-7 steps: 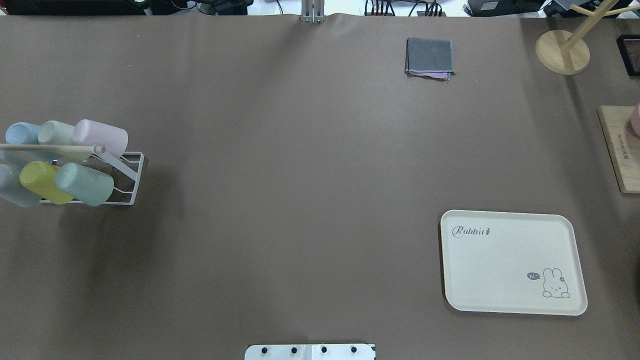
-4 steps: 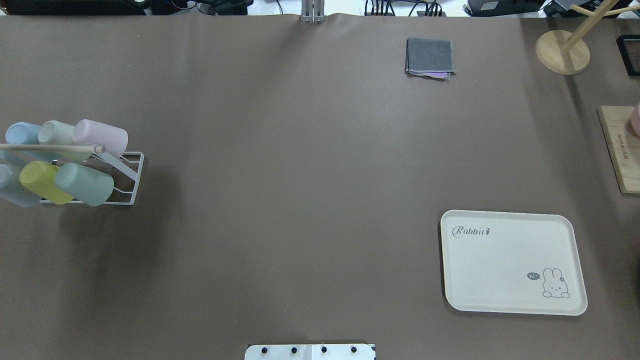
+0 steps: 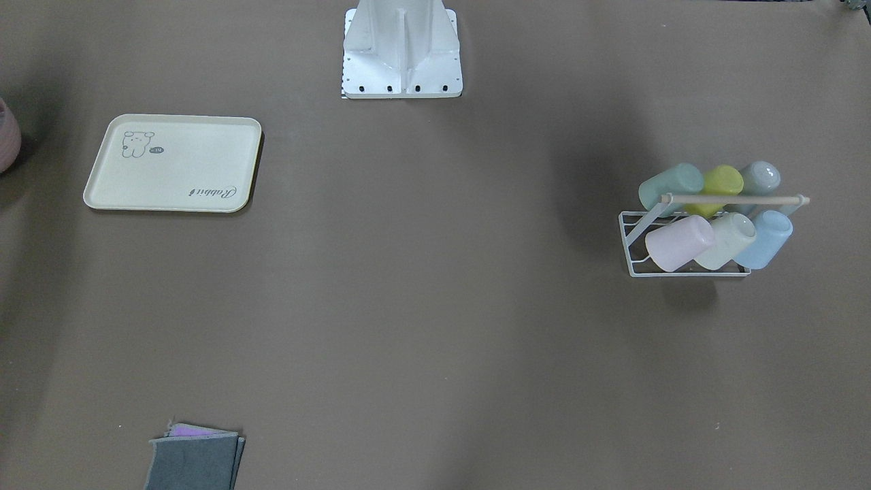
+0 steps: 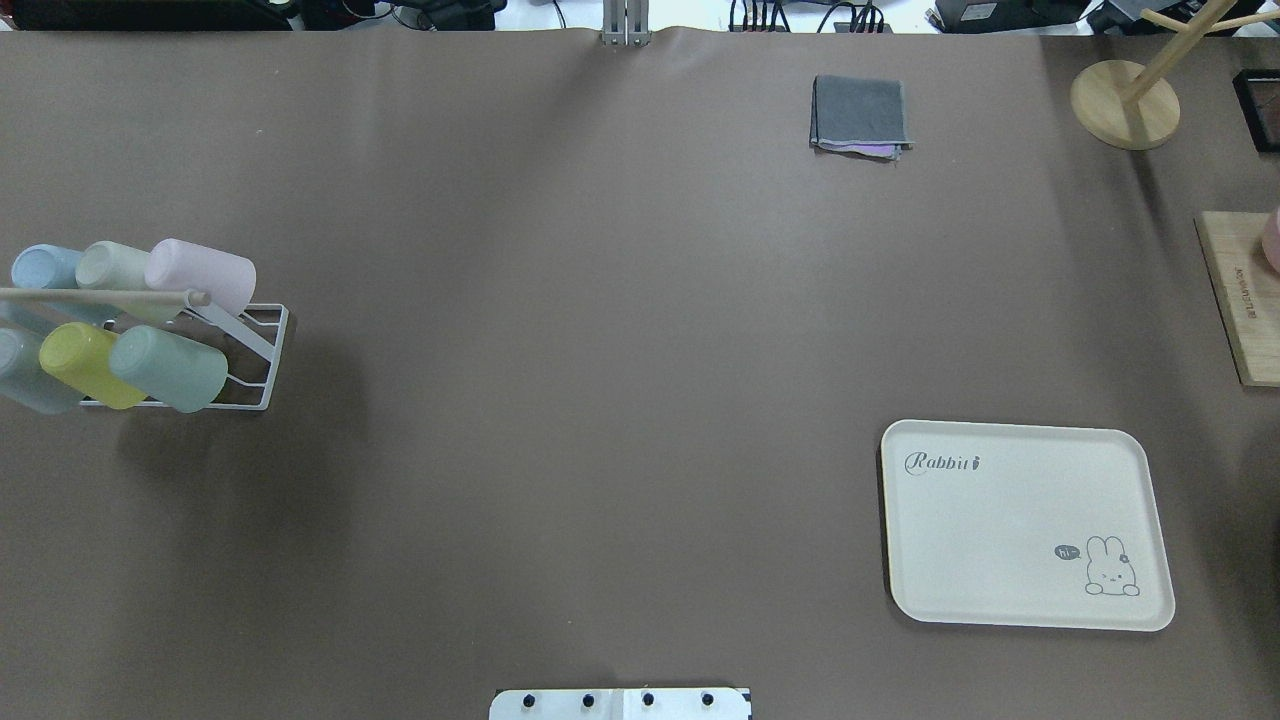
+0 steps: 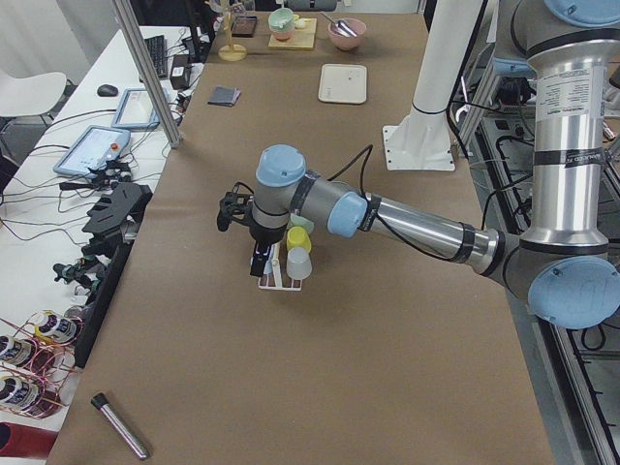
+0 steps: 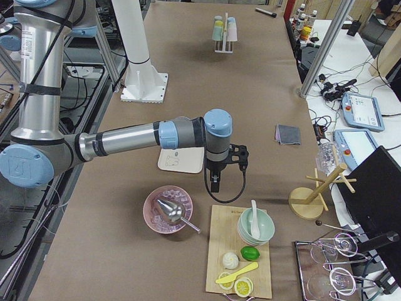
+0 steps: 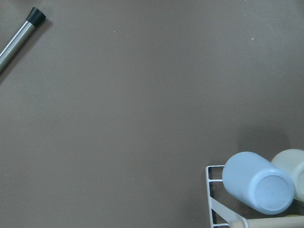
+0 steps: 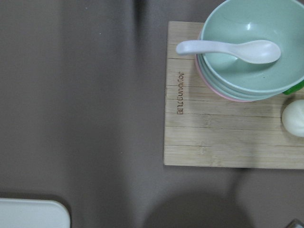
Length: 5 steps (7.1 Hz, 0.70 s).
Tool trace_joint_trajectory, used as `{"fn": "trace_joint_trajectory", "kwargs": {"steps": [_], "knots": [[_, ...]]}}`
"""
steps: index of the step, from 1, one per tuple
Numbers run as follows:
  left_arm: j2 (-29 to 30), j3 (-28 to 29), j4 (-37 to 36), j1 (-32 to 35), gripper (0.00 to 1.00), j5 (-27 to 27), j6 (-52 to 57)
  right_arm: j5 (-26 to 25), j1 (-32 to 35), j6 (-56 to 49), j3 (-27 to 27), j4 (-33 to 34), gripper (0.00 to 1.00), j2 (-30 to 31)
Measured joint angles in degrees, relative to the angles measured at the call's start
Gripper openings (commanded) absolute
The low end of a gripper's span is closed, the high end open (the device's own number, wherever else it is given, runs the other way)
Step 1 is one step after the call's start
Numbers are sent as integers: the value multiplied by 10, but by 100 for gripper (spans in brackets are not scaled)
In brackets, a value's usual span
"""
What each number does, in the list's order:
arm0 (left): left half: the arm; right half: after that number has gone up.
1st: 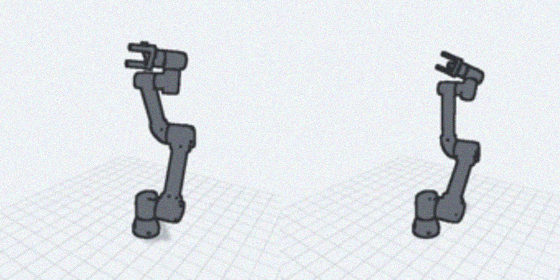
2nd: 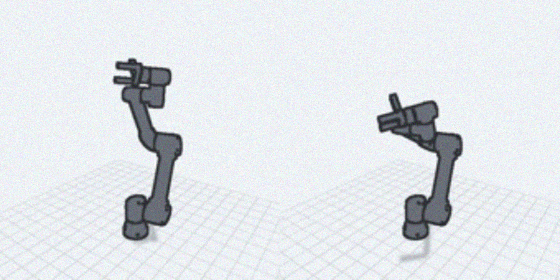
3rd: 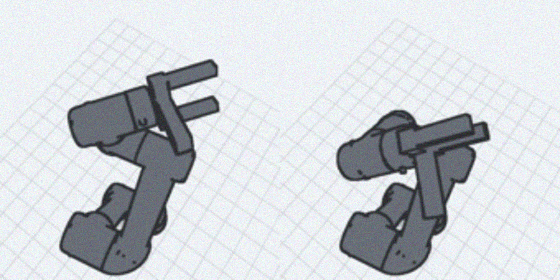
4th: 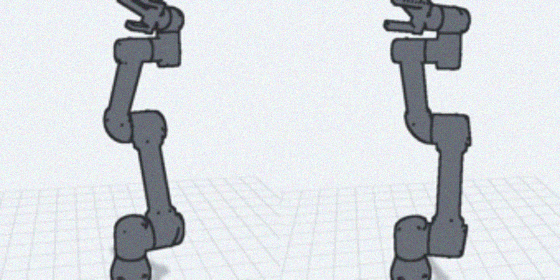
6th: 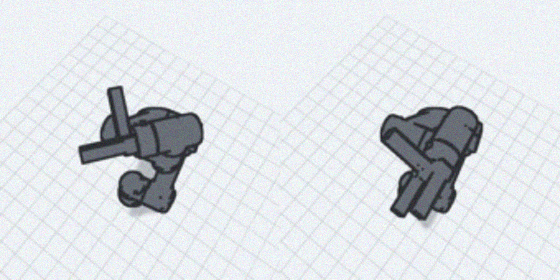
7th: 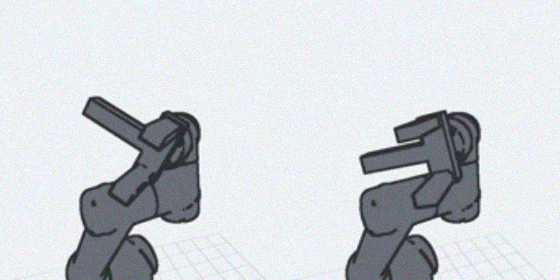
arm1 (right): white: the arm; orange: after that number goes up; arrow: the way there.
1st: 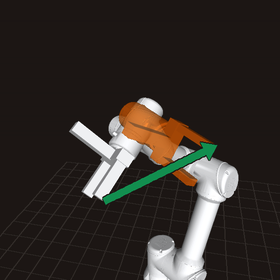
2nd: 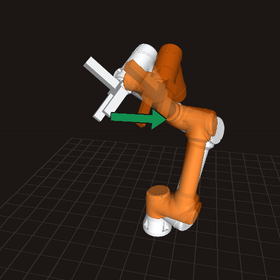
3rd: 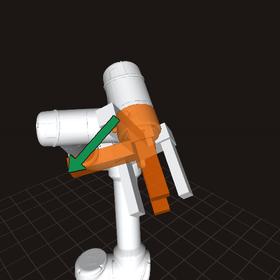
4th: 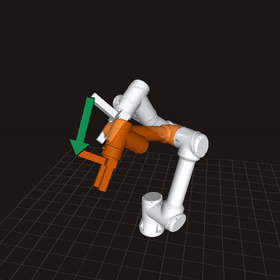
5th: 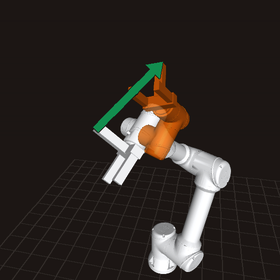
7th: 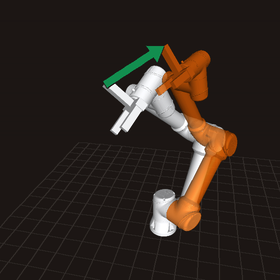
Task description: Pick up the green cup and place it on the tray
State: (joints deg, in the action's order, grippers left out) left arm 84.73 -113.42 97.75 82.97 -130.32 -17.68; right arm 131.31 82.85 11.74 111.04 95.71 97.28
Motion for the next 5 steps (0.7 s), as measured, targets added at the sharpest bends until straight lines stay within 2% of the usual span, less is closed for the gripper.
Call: {"fn": "trace_joint_trajectory", "kwargs": {"steps": [2,5], "knots": [[-30,-55,1,-45,98,25,-44,-2,-75,111,21,-11,98,-1],[-33,-89,5,-144,98,96,-164,-2,-126,154,26,-27,98,2]]}}
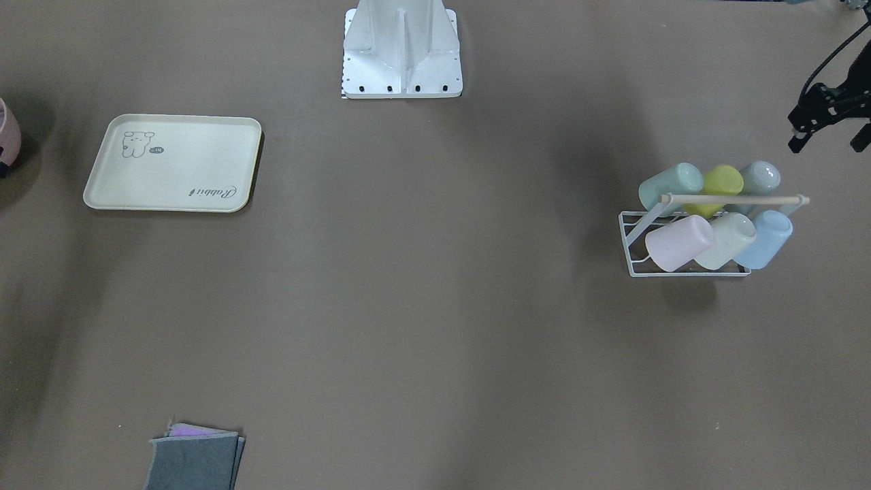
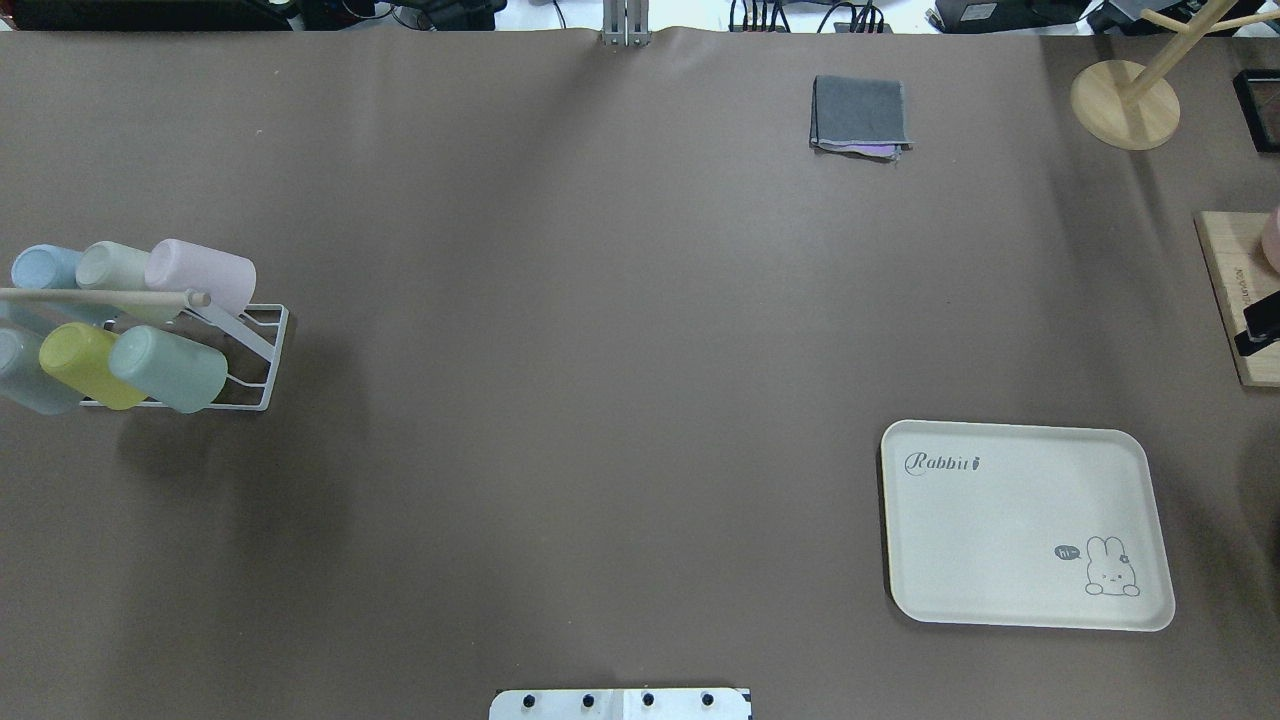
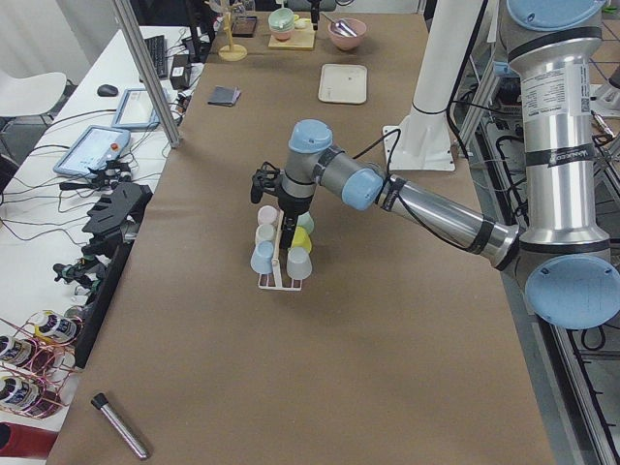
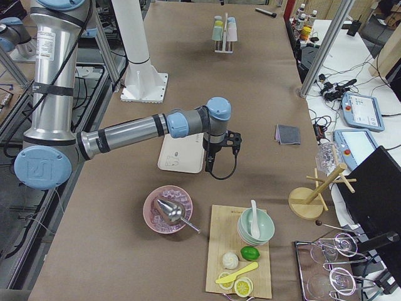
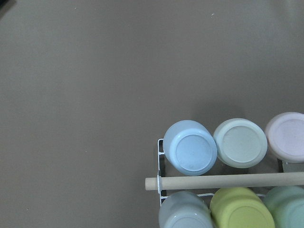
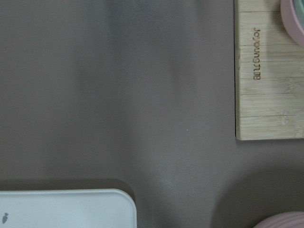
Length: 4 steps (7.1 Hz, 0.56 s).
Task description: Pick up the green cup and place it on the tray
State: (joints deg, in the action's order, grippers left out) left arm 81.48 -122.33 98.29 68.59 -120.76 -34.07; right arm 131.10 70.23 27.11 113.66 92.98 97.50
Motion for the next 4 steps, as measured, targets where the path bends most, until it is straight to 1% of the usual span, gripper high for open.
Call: {"fn": "trace_joint_trajectory", "kwargs": {"steps": [2,4], "knots": [[0,-15,14,-79,98,66,-74,-8,-23,4,-1,-1,98,2],[-12,-21,40,-141,98,142,-93,-15,-48,22,-10,-16,98,2]]}}
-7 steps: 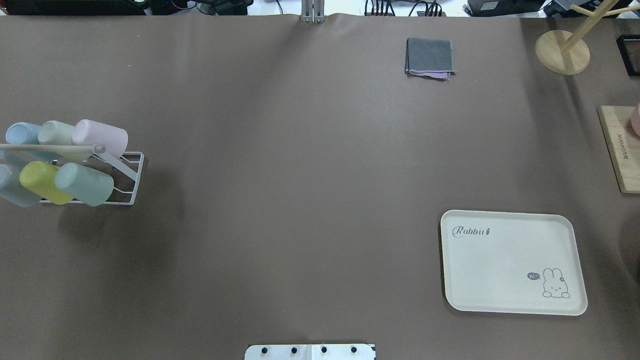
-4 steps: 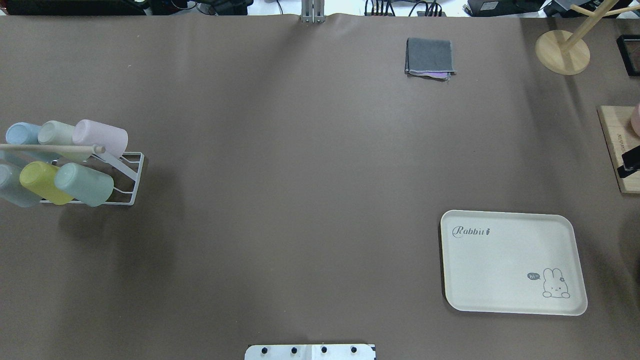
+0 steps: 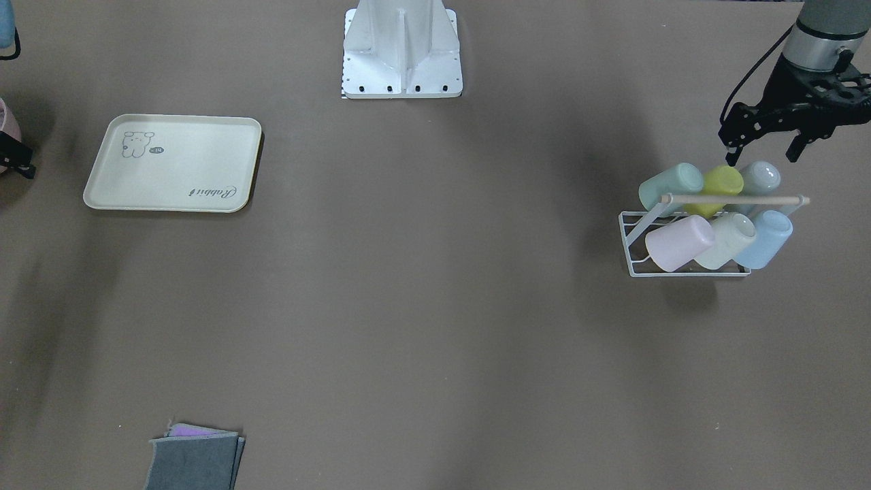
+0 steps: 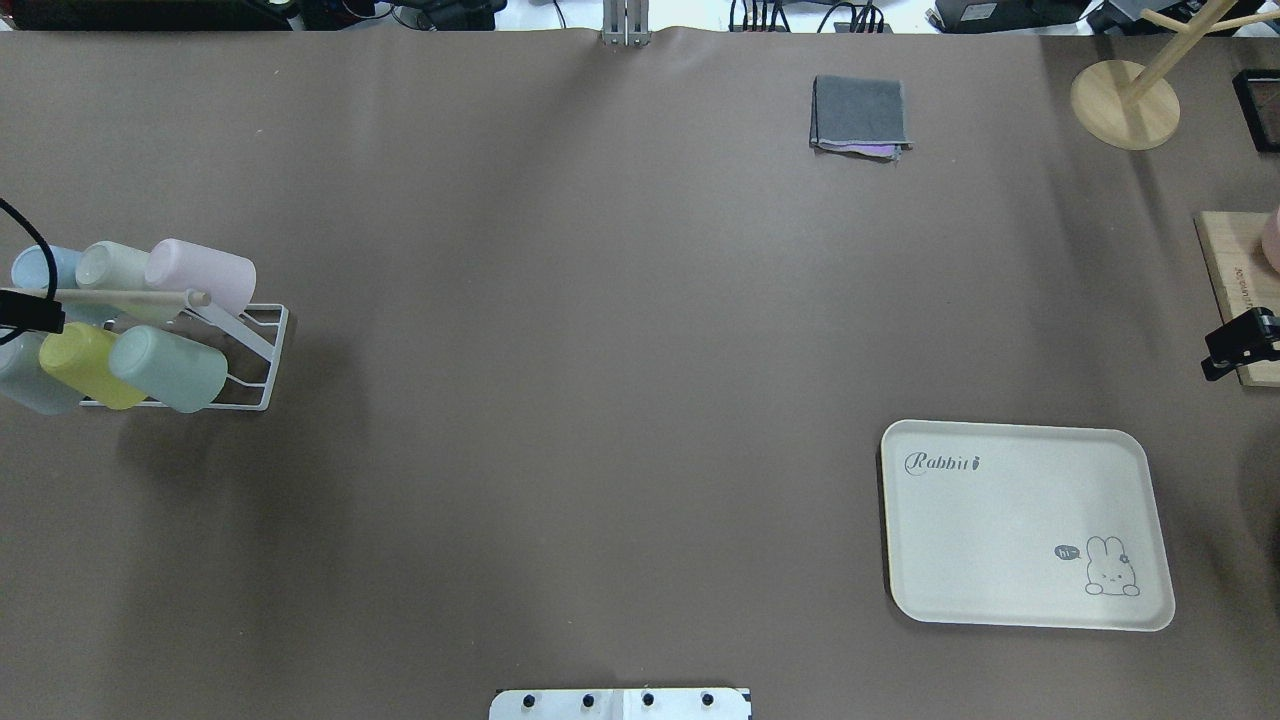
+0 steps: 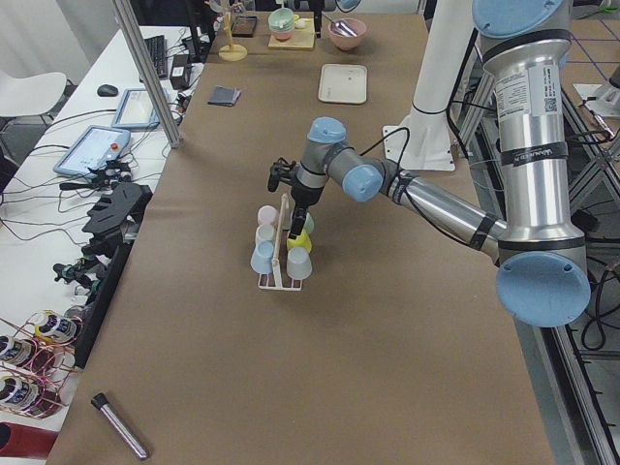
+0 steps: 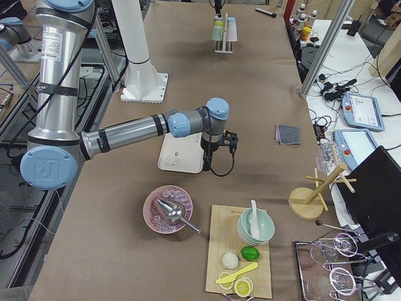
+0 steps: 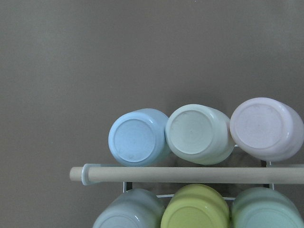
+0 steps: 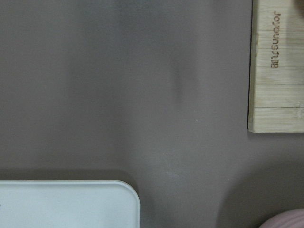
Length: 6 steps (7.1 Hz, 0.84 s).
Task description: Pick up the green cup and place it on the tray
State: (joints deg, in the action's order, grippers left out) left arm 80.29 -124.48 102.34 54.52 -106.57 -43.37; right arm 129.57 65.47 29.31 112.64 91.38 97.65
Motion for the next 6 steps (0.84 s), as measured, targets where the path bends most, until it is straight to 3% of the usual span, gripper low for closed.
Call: {"fn": "trace_joint_trajectory", "kwargs": {"steps": [3,6], "knots": [[-8,-38,10,-41,98,29,-4,0,-23,47,-85,-125,98,3],[-27,-67,12,-99,98,28,-9,2,-67,151,-89,-233,99,35]]}}
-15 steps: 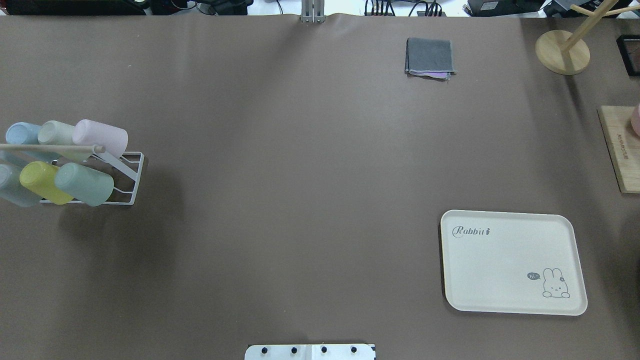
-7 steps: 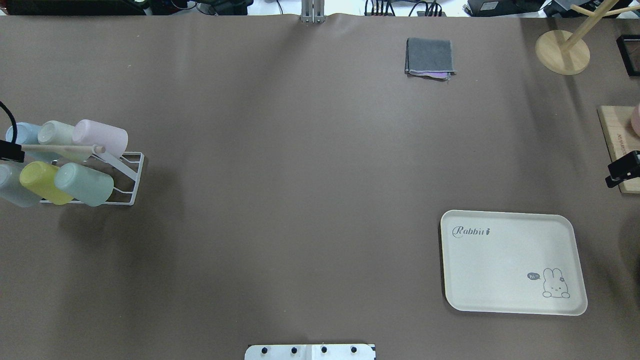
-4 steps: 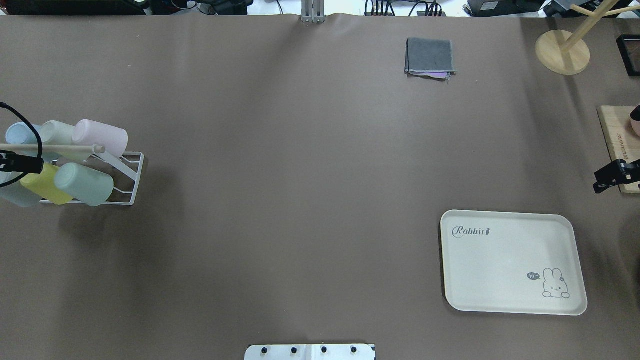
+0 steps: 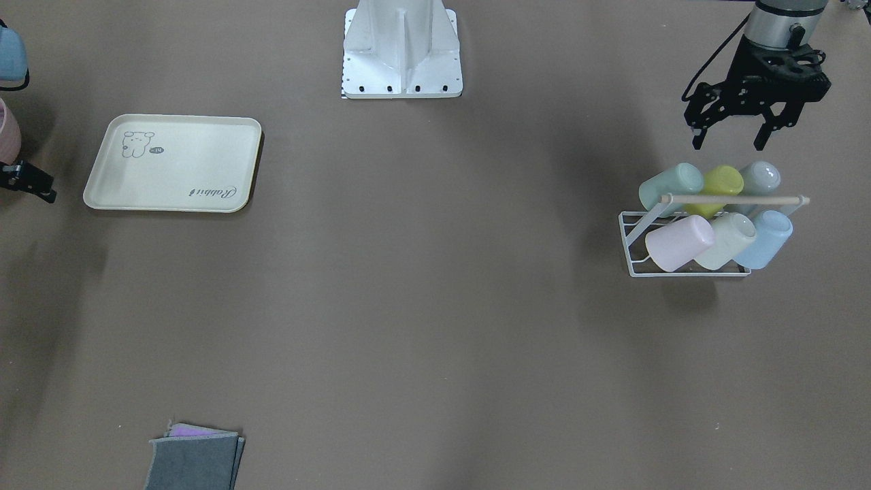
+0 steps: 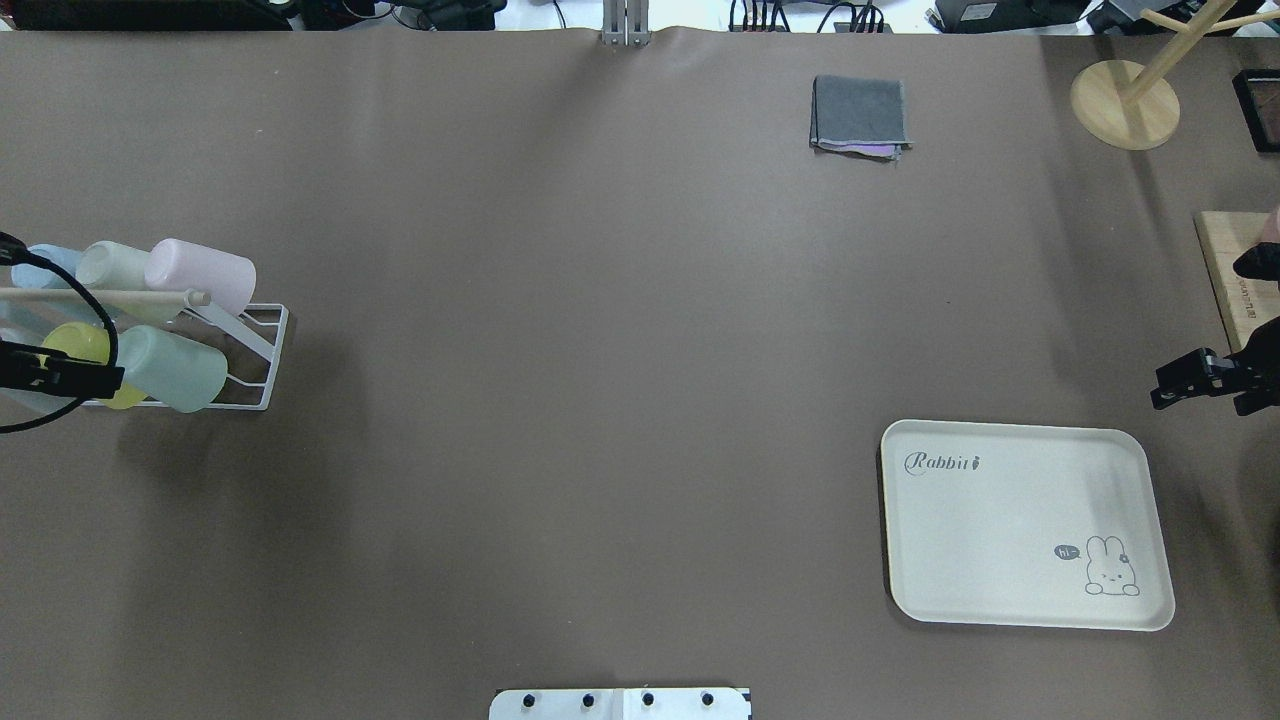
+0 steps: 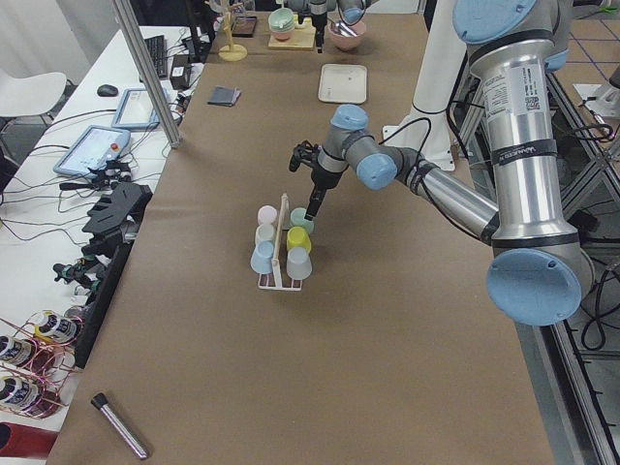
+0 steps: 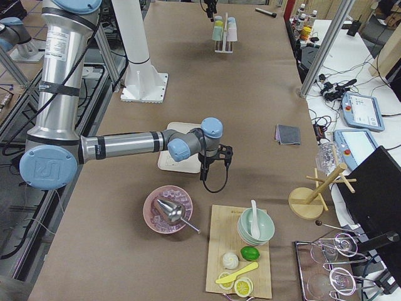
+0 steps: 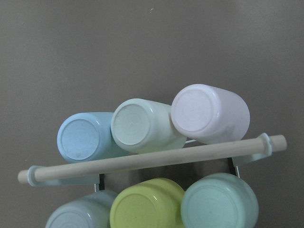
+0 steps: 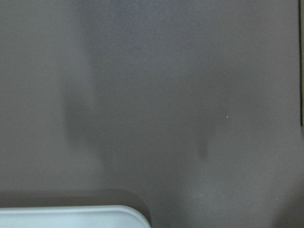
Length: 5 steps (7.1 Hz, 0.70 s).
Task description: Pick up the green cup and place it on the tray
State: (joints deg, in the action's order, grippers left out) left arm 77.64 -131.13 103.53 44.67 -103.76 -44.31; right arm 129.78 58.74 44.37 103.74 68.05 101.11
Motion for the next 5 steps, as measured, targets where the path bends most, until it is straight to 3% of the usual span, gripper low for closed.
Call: {"fn": "trace_joint_trajectory", "kwargs": {"steps": [5], "knots": [[5,-2,0,-98,98,6,-5,3,-52,38,43,-29,98,67]]}}
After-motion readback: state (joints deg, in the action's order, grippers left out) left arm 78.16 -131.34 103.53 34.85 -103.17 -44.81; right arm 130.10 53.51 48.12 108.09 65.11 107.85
